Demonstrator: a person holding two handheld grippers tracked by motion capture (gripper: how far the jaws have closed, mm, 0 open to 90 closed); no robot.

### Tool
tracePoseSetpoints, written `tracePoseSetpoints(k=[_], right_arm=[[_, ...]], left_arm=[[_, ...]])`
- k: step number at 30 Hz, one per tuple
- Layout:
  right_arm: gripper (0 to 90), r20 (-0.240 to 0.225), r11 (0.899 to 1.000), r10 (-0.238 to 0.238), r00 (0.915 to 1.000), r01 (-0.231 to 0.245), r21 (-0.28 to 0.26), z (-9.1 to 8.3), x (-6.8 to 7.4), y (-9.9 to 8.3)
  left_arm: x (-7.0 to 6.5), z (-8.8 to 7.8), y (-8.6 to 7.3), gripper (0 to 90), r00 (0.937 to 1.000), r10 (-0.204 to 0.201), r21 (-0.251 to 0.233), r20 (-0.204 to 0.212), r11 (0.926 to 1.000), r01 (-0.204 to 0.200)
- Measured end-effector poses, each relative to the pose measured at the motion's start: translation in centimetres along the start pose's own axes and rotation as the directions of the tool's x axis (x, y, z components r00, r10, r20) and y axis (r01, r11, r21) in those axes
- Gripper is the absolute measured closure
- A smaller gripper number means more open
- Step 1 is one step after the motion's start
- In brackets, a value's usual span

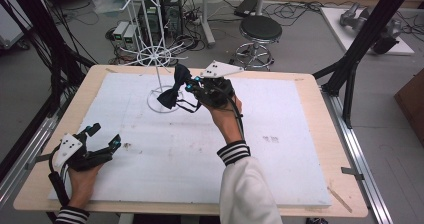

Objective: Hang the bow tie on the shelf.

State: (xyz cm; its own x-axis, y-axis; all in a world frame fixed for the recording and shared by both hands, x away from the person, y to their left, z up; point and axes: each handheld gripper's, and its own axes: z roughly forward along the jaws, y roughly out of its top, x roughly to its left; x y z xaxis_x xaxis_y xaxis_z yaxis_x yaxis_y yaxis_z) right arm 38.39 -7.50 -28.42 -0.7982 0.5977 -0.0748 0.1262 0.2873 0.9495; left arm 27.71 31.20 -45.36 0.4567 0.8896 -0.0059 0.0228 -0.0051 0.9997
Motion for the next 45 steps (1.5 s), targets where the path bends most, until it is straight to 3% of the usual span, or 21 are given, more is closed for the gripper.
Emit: tracePoseSetpoints(k=[18,34,45], right_arm=[[85.9,0.025,0.999,0.038,0.999,-0.037,-0.04,2.6,-0.7,2.4],[85.9,0.022,0.997,0.052,0.9984,-0.05,-0.054,5.0,-0.9,3.0],[85.8,0.052,0.997,0.061,0.9968,-0.059,-0.052,6.2,-1.7,2.4]], left_arm=[[0.0,0.0,0.0,15.4,1.0,-0.002,0.0,-0.001,1.0,0.002],[0.0,0.0,0.0,15.3,1.0,-0.004,-0.007,-0.002,1.0,0.004],[0.0,0.0,0.0,15.4,1.0,-0.005,-0.004,-0.001,1.0,0.005]])
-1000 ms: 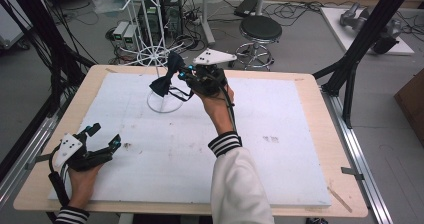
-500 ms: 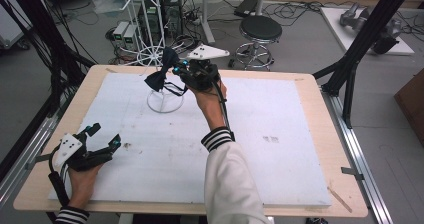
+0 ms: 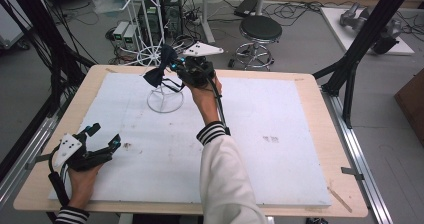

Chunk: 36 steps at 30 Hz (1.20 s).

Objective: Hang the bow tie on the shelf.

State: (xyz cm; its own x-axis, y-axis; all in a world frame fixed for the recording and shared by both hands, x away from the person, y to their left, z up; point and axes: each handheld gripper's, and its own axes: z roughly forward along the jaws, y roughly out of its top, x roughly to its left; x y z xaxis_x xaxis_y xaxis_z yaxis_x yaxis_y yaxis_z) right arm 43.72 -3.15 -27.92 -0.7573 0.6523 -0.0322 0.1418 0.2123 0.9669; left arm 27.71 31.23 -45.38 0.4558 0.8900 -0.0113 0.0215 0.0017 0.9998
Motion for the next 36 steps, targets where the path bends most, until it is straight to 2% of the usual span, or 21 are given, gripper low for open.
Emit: tracePoseSetpoints(k=[11,23,29,36], right_arm=[[85.5,-0.001,0.999,0.024,0.9997,-0.024,0.021,0.6,-1.0,-0.8],[84.5,-0.004,0.999,0.027,0.9996,-0.027,0.048,0.8,-1.2,-1.1],[81.7,-0.005,0.997,0.025,0.9997,-0.025,0.068,0.8,-1.2,-1.2],[78.6,-0.003,0.996,-0.006,1.0,0.006,0.093,0.9,-1.0,-1.3]], left_arm=[[0.0,-0.1,0.0,15.4,1.0,0.004,-0.006,-0.001,1.0,-0.004],[0.0,-0.1,0.0,15.3,1.0,0.004,-0.006,0.001,1.0,-0.004],[0.0,-0.1,0.0,15.4,1.0,0.004,-0.006,0.001,1.0,-0.004],[0.0,-0.1,0.0,15.3,1.0,0.003,-0.007,0.002,1.0,-0.003]])
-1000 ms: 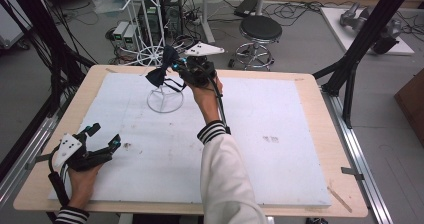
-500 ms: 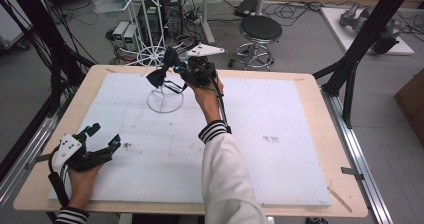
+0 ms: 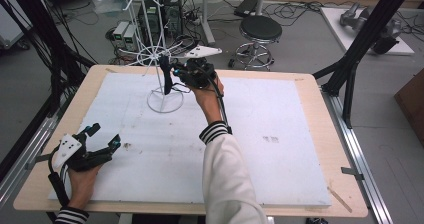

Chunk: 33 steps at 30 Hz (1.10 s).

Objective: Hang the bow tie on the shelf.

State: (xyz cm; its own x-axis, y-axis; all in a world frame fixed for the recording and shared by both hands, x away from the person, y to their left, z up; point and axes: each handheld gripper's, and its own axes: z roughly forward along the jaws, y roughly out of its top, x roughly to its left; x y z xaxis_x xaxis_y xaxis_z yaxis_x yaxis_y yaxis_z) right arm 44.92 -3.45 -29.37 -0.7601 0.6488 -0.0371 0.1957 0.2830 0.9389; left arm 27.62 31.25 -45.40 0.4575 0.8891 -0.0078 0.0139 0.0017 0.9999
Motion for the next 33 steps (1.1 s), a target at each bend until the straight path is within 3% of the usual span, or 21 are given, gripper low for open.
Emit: tracePoseSetpoints(k=[12,21,25,26,27,29,30,31,32,33], right_arm=[[74.0,0.002,0.999,-0.011,0.9999,0.011,0.031,-0.08,-0.3,-0.25],[71.2,-0.01,0.995,-0.035,0.9993,0.036,0.094,0.02,-0.19,-0.55],[63.9,-0.018,0.992,-0.05,0.9986,0.052,0.116,0.19,-0.02,-0.64],[57.4,-0.023,0.99,-0.058,0.9981,0.06,0.13,0.28,0.13,-0.7],[57.4,-0.023,0.99,-0.058,0.9981,0.06,0.13,0.28,0.13,-0.7],[49.3,-0.018,0.988,-0.057,0.9982,0.059,0.144,0.28,0.19,-0.74],[41.7,-0.02,0.987,-0.063,0.9978,0.065,0.148,0.22,0.21,-0.73],[41.7,-0.02,0.987,-0.063,0.9978,0.065,0.148,0.22,0.21,-0.73],[32.3,-0.01,0.984,-0.078,0.9969,0.079,0.158,0.06,0.33,-0.7],[32.3,-0.01,0.984,-0.078,0.9969,0.079,0.158,0.06,0.33,-0.7]], left_arm=[[0.01,0.0,0.01,15.4,1.0,0.0,0.001,0.001,1.0,0.0],[0.02,0.0,0.01,15.3,1.0,0.0,0.001,0.002,1.0,0.0],[0.03,0.0,0.0,15.4,1.0,-0.004,0.001,0.001,1.0,0.004],[0.04,0.01,0.0,15.4,1.0,-0.004,0.002,0.0,1.0,0.004],[0.04,0.0,0.02,15.4,1.0,-0.004,0.005,0.0,1.0,0.004],[0.03,0.0,0.01,15.3,1.0,-0.007,0.003,-0.001,1.0,0.007],[0.01,0.0,0.0,15.3,1.0,-0.008,0.0,-0.001,1.0,0.008],[0.01,-0.01,0.0,15.3,1.0,-0.006,-0.003,-0.003,1.0,0.006],[0.01,-0.02,-0.01,15.3,1.0,-0.004,-0.005,-0.003,1.0,0.004],[0.01,-0.04,-0.02,15.3,1.0,-0.001,-0.004,-0.002,1.0,0.001]])
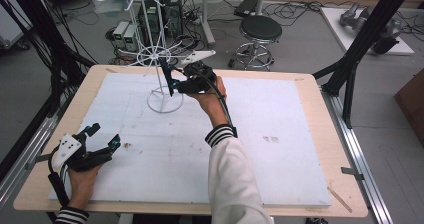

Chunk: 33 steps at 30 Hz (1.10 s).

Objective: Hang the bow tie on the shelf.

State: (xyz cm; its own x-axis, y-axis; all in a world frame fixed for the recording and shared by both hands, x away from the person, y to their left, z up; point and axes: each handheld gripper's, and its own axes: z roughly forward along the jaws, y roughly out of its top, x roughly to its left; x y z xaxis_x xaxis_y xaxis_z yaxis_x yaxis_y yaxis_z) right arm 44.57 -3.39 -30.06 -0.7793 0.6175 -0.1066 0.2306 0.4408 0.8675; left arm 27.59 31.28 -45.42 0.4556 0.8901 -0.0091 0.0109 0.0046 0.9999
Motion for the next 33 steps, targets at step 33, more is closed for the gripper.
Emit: tracePoseSetpoints(k=[33], right_arm=[[11.6,0.309,0.888,0.271,0.9116,-0.113,-0.446,-22.5,1.7,-25.4]], left_arm=[[-0.1,-0.3,-0.1,15.1,0.9999,0.013,-0.025,-0.001,0.9996,-0.013]])
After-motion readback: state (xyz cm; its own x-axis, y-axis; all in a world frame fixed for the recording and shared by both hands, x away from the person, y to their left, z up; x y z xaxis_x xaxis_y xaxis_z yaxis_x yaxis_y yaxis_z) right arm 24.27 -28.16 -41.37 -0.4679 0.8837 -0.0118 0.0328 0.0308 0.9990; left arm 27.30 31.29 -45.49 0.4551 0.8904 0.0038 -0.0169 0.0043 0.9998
